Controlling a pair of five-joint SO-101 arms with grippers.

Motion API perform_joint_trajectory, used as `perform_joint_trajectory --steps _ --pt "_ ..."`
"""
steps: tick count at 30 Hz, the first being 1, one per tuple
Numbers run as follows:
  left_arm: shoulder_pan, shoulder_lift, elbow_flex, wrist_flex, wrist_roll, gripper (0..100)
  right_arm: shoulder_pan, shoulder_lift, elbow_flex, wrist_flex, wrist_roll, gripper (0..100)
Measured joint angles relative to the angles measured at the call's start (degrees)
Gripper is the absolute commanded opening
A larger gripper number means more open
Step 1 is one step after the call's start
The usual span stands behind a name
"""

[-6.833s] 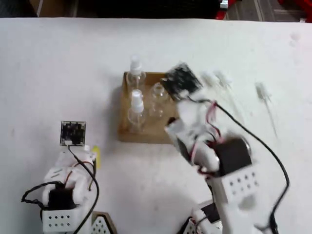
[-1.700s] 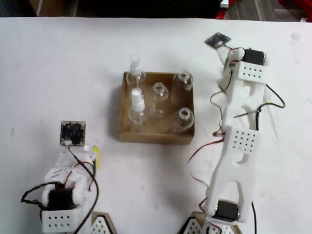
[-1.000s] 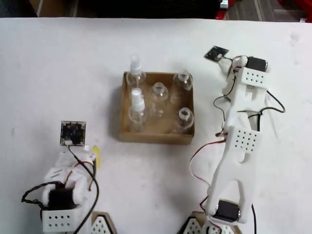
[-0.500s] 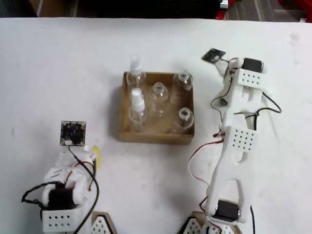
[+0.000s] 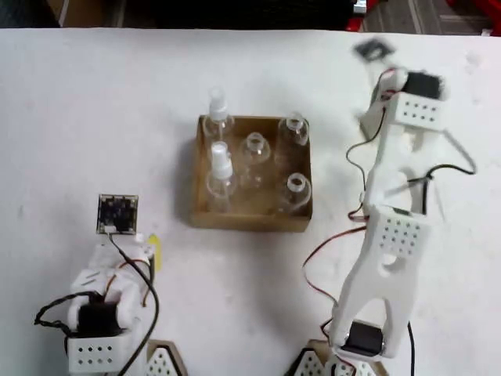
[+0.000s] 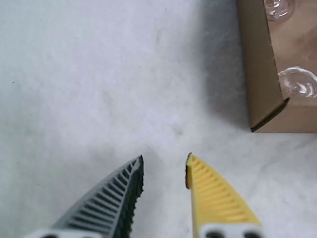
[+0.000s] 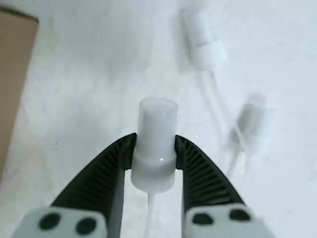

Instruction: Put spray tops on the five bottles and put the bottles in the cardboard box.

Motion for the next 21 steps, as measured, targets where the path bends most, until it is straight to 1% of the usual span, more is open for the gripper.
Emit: perform_joint_trajectory --steps 5,9,16,18,21 --pt "0.0 0.0 0.0 0.0 0.0 14 -2.6 -17.4 0.2 0.0 -4.6 1.6" --pt "0.0 0.0 0.0 0.0 0.0 14 -7.4 -28.8 0.2 0.2 -10.9 1.6" --pt "0.0 0.0 0.0 0.0 0.0 13 -16.3 -39.8 0.2 0.2 -26.8 1.6" --pt "0.0 0.0 0.0 0.0 0.0 13 -18.7 -42.2 0.7 0.2 -29.1 1.6" --pt "0.0 0.0 0.0 0.0 0.0 13 -23.6 -46.5 5.7 0.2 -29.8 1.6"
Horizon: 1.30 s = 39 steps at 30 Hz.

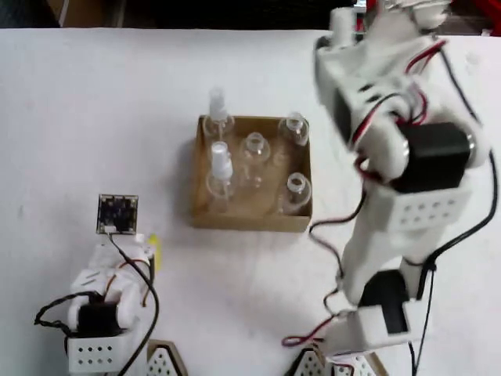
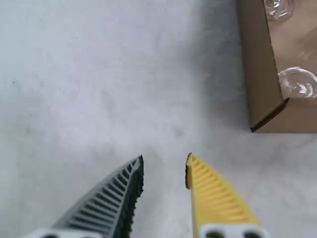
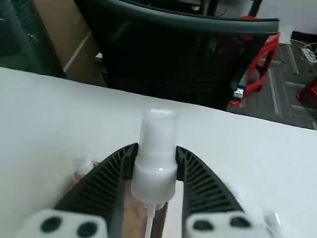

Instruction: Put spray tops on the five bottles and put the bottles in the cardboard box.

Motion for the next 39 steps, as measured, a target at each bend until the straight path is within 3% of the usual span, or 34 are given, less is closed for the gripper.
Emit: perform_joint_trajectory --steps 5,7,17,24,30,39 --pt "0.0 0.0 0.0 0.0 0.0 13 -10.5 -8.1 16.3 -1.0 0.0 1.6" --pt "0.0 0.0 0.0 0.0 0.0 13 -12.4 -10.9 22.9 -6.2 0.0 1.6" --pt "0.0 0.0 0.0 0.0 0.0 13 -12.6 -22.0 54.6 -45.4 -9.4 1.6" --pt "0.0 0.0 0.0 0.0 0.0 13 -12.6 -30.1 79.5 -72.0 -9.9 1.6" --pt "0.0 0.0 0.0 0.0 0.0 14 -9.0 -30.9 96.3 -92.9 -6.0 1.6" --pt "0.0 0.0 0.0 0.0 0.0 14 -7.1 -30.9 98.9 -99.1 -5.5 1.6"
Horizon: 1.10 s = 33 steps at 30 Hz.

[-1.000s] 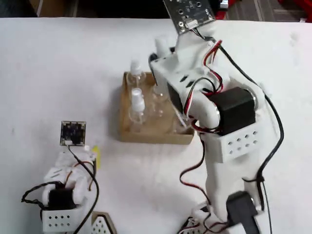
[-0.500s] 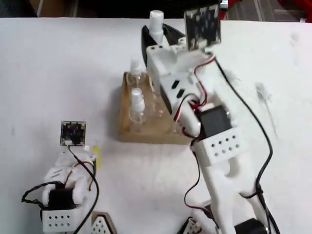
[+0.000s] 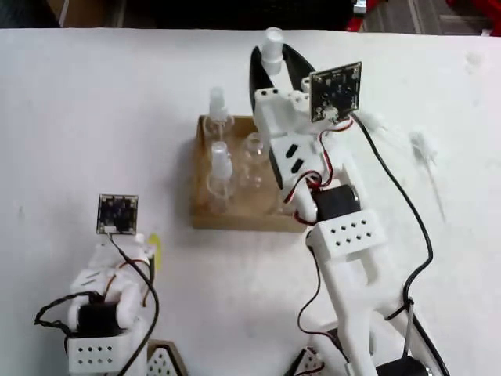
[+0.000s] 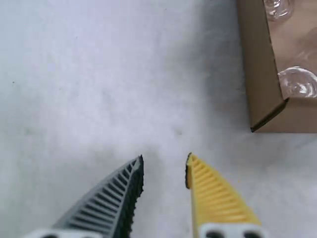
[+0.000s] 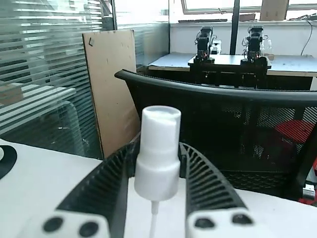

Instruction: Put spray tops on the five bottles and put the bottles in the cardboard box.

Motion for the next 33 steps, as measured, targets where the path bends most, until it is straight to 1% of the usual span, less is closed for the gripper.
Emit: perform_joint_trajectory --steps 15,23,33 --pt "0.0 0.0 0.0 0.0 0.0 14 -0.4 -0.1 2.0 -0.3 0.0 1.6" --pt "0.0 0.0 0.0 0.0 0.0 14 -4.1 -0.1 2.0 -0.3 0.0 1.6" --pt "0.0 0.0 0.0 0.0 0.0 14 -3.4 -0.1 2.0 -0.3 0.0 1.6"
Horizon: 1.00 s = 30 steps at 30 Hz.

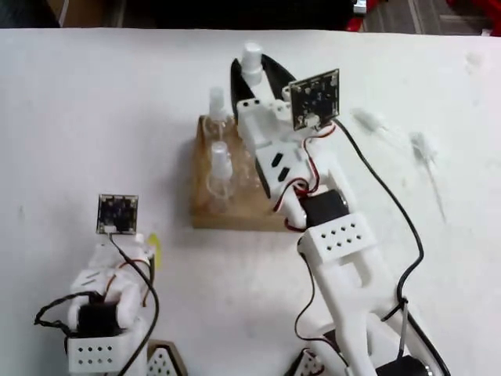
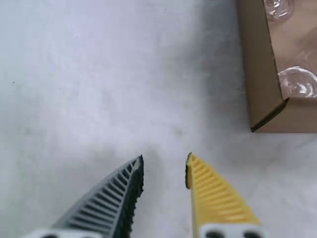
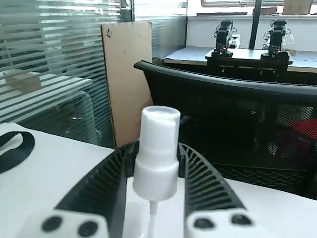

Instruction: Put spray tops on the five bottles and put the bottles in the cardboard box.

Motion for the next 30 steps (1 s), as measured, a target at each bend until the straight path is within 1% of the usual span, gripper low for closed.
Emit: perform_joint_trajectory --steps 17,25,30 --pt "0.0 0.0 0.0 0.0 0.0 14 0.3 0.0 4.5 -0.5 0.0 1.6" --pt "0.0 0.0 0.0 0.0 0.0 14 1.8 6.3 10.4 -12.7 0.3 1.6" --pt "0.0 0.0 0.0 0.0 0.0 14 1.8 8.4 12.3 -14.7 0.4 1.6"
